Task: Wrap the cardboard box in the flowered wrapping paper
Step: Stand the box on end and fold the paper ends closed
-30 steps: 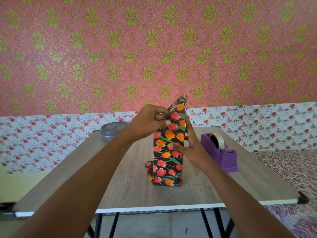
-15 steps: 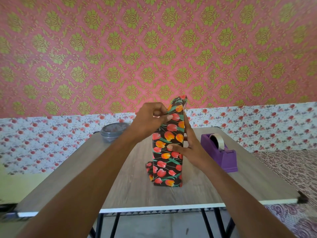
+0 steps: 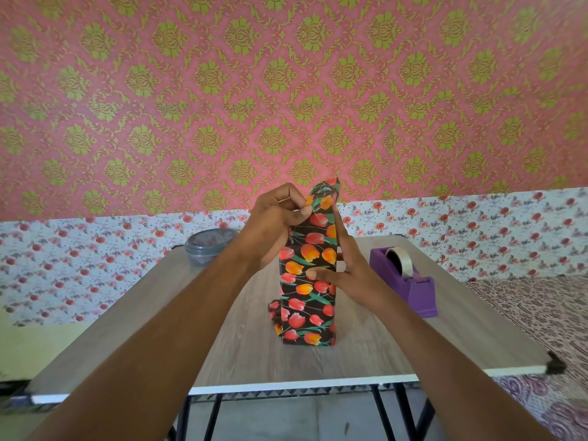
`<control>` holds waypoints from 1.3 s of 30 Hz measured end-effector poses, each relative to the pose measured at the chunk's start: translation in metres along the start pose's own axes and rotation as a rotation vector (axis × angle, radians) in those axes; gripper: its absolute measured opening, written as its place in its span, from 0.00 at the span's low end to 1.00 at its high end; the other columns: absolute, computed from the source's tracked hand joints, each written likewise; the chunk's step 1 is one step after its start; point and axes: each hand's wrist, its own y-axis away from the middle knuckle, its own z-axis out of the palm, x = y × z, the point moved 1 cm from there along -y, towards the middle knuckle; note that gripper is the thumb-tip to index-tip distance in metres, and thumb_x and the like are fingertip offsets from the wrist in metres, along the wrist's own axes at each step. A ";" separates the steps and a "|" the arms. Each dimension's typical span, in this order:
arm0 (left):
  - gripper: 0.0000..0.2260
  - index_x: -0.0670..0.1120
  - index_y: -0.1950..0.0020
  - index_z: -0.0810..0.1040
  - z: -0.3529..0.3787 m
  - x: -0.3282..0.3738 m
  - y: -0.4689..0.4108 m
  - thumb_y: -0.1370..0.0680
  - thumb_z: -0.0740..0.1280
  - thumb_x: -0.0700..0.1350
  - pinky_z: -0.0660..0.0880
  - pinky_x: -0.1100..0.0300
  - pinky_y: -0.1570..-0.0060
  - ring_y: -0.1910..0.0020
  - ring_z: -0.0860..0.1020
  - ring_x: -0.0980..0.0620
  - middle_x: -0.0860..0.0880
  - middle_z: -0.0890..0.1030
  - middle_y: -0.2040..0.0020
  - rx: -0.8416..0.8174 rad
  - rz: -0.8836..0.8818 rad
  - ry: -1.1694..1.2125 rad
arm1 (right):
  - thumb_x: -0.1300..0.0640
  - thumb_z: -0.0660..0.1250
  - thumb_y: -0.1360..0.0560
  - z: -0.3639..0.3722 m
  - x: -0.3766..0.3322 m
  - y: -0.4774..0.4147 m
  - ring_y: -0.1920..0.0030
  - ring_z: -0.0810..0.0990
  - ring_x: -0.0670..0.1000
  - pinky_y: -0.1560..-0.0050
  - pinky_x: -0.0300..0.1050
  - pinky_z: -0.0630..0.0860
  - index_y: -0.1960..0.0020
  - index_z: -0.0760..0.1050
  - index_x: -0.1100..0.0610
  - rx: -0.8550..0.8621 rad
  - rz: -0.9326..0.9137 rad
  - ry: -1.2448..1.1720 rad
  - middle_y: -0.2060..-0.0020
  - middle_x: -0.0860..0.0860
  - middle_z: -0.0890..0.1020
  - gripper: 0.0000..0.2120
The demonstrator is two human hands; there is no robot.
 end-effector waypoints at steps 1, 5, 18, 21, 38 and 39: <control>0.10 0.40 0.59 0.74 0.000 -0.001 0.001 0.21 0.65 0.28 0.74 0.60 0.52 0.60 0.78 0.54 0.49 0.75 0.65 -0.003 0.010 -0.014 | 0.33 0.78 0.33 0.000 0.000 0.000 0.27 0.69 0.50 0.29 0.64 0.71 0.22 0.43 0.27 -0.005 0.000 0.001 0.29 0.47 0.68 0.54; 0.09 0.44 0.55 0.80 -0.007 -0.001 -0.002 0.17 0.64 0.38 0.74 0.48 0.46 0.51 0.77 0.51 0.53 0.80 0.59 0.027 -0.004 -0.048 | 0.31 0.77 0.34 -0.001 0.000 0.000 0.27 0.68 0.51 0.29 0.65 0.71 0.22 0.43 0.26 -0.016 0.004 0.003 0.31 0.44 0.67 0.54; 0.14 0.43 0.45 0.85 -0.013 0.014 -0.020 0.21 0.65 0.28 0.82 0.46 0.46 0.46 0.82 0.45 0.46 0.85 0.48 -0.230 -0.069 -0.927 | 0.35 0.79 0.33 -0.003 0.005 -0.004 0.28 0.71 0.50 0.33 0.51 0.74 0.21 0.44 0.29 -0.006 -0.019 0.019 0.29 0.44 0.70 0.55; 0.13 0.48 0.51 0.82 -0.009 0.010 -0.023 0.20 0.66 0.31 0.80 0.49 0.46 0.47 0.82 0.48 0.48 0.84 0.51 -0.297 -0.137 -0.901 | 0.37 0.79 0.33 -0.006 0.003 -0.006 0.28 0.70 0.49 0.31 0.51 0.74 0.22 0.42 0.27 -0.027 -0.029 0.032 0.30 0.45 0.68 0.56; 0.30 0.45 0.43 0.79 -0.006 0.017 -0.053 0.29 0.70 0.70 0.81 0.51 0.61 0.56 0.82 0.42 0.43 0.80 0.44 -0.138 -0.369 -0.511 | 0.43 0.79 0.29 -0.017 -0.002 -0.014 0.19 0.55 0.57 0.24 0.53 0.62 0.22 0.43 0.30 -0.201 0.139 0.245 0.19 0.53 0.51 0.52; 0.25 0.44 0.48 0.81 -0.003 0.018 -0.054 0.28 0.73 0.65 0.81 0.52 0.62 0.57 0.82 0.42 0.43 0.82 0.45 -0.120 -0.347 -0.574 | 0.45 0.79 0.29 -0.017 -0.002 -0.014 0.21 0.59 0.57 0.25 0.52 0.64 0.21 0.45 0.32 -0.198 0.130 0.243 0.21 0.53 0.56 0.52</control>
